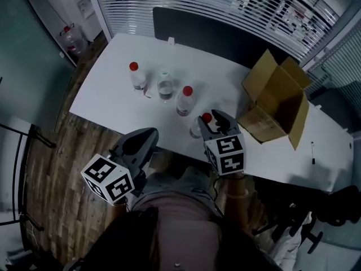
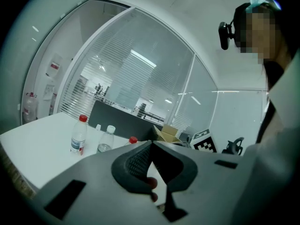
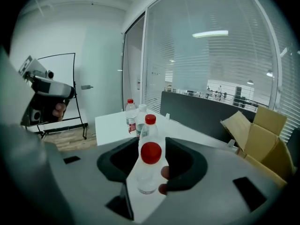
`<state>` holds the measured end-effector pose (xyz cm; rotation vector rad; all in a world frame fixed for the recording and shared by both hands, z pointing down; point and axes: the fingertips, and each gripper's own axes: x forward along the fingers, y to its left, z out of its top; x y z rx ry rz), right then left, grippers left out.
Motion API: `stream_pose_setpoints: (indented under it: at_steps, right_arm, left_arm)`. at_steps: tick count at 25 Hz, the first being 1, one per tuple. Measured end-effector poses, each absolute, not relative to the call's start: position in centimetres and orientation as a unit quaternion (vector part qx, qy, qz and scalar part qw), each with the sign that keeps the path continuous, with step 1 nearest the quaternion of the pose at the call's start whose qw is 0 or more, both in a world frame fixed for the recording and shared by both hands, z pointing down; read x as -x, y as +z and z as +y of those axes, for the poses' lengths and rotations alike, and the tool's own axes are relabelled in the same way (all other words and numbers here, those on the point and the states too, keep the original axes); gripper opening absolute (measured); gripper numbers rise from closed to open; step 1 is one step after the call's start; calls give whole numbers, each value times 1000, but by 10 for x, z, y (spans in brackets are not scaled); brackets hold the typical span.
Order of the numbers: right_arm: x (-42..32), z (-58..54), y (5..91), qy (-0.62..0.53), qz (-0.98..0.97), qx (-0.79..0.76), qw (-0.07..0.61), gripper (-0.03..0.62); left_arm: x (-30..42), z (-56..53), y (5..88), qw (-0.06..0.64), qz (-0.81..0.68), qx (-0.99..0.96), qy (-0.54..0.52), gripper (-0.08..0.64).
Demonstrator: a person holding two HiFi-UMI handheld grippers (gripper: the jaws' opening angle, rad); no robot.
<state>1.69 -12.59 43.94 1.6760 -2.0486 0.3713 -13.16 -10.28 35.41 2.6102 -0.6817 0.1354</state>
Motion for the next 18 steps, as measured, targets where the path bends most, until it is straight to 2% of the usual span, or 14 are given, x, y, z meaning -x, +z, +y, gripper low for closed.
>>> stream_pose_setpoints:
  at_steps: [13,18]
  right_arm:
    - [-14,-79,417,151,-720,-663,138,168]
    - [-16,-47,409,144,-707,-680,129,126]
  left_arm:
    - [135,-75,356,210,-199,-956,56,9]
    - [134,-48,355,212,-190,-956,64,9]
